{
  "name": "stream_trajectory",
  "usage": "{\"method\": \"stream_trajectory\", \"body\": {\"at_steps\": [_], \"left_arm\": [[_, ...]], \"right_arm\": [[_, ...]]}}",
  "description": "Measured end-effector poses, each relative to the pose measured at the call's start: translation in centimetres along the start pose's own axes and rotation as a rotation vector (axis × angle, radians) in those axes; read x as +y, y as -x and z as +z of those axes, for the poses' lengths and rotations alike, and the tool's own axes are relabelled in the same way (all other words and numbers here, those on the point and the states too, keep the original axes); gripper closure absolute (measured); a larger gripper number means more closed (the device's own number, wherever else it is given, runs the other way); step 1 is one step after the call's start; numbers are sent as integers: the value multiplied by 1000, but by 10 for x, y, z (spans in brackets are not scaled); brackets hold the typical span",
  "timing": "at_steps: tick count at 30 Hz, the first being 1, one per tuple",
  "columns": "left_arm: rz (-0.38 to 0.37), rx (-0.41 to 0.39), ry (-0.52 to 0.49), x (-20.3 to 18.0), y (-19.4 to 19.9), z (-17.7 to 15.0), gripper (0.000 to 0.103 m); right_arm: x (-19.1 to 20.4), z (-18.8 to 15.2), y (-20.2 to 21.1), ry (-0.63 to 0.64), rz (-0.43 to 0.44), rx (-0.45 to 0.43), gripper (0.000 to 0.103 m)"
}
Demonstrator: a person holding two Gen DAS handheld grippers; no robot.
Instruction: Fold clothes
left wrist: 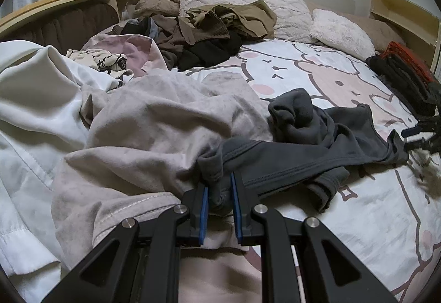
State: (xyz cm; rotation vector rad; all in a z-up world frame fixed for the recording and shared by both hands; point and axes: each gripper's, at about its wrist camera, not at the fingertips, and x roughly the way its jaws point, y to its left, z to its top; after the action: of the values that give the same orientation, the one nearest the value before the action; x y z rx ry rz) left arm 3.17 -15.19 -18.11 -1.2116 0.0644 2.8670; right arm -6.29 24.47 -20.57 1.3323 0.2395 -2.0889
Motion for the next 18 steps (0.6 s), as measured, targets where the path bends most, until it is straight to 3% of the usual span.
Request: {"method": "stream_trajectory", "body": {"at_steps": [5,10,12,16,18], "left_arm": [[2,14,-3,0,-3,-2,88],[8,27,-9,-1,-5,-3,88],[8,28,-8,-1,-6,-3,88],[7,29,-3,0,-6,-3,88],[-1,29,4,0,-4,-3,88]], "right_arm": [[-3,8,-23,53,60,77,46],[8,14,-31,102,54,74,47],[15,13,-35,132,27,79,56],[24,10,-31,120,22,78,86],[29,9,-26,115,-3,66,90]]}}
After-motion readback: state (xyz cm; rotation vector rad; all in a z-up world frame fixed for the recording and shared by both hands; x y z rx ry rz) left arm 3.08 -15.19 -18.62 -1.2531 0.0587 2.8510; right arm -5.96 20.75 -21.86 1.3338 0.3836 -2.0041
